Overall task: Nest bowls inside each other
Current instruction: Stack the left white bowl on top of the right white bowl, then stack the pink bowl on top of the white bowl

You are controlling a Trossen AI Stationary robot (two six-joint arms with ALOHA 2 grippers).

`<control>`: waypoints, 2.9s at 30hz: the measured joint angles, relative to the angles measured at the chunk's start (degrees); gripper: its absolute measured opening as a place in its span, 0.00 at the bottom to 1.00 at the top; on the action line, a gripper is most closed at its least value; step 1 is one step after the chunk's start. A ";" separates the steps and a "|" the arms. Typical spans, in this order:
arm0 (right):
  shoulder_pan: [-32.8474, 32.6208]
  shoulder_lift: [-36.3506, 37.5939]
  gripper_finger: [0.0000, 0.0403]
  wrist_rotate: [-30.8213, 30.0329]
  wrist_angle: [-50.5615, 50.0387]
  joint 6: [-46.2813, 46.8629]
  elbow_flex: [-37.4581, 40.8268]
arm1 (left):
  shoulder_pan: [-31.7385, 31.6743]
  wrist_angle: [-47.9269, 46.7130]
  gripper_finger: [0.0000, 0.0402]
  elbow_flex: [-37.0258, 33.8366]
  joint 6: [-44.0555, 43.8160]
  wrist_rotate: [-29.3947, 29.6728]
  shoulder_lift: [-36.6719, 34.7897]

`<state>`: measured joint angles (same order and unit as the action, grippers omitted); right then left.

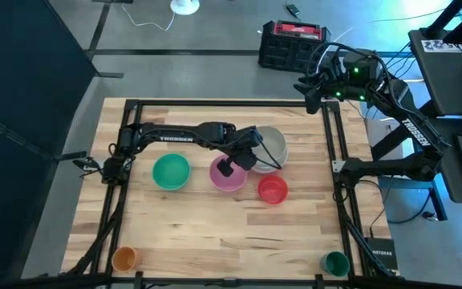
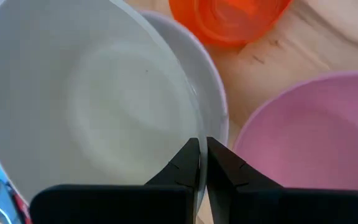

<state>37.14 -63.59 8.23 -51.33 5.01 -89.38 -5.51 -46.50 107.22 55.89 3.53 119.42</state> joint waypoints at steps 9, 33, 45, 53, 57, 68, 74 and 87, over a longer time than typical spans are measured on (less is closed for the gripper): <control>-0.01 -0.01 0.34 0.25 -0.50 -0.01 0.00 | -0.47 -0.54 0.00 -0.02 -0.28 -1.61 1.13; -0.02 -0.02 0.34 1.57 -1.22 -0.05 0.00 | -0.93 1.26 0.03 -0.08 -0.82 -2.75 2.56; -0.02 -0.02 0.34 1.86 -1.26 -0.20 0.00 | -0.93 2.52 0.10 -0.08 -1.40 -2.67 2.53; -0.02 -0.02 0.34 1.92 -1.32 -0.39 0.00 | -0.90 2.45 0.22 -0.08 -1.70 -2.71 2.46; -0.02 -0.02 0.34 1.92 -1.40 -0.39 0.00 | -0.93 2.54 0.26 -0.08 -3.28 -2.69 2.44; -0.05 0.00 0.34 4.52 -4.50 -0.63 0.60 | -0.11 -5.45 0.34 3.63 -14.72 -2.05 -1.33; -0.08 0.02 0.34 6.16 -6.37 -0.79 0.98 | 0.43 -10.72 0.38 6.08 -21.20 -1.61 -3.82; -9.03 -0.02 0.34 7.34 0.06 1.80 7.13 | -0.47 -29.26 0.40 6.14 -33.24 -0.78 -9.66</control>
<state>28.12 -63.61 15.57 -51.26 6.81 -82.26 -5.98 -75.77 113.36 22.64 2.74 109.76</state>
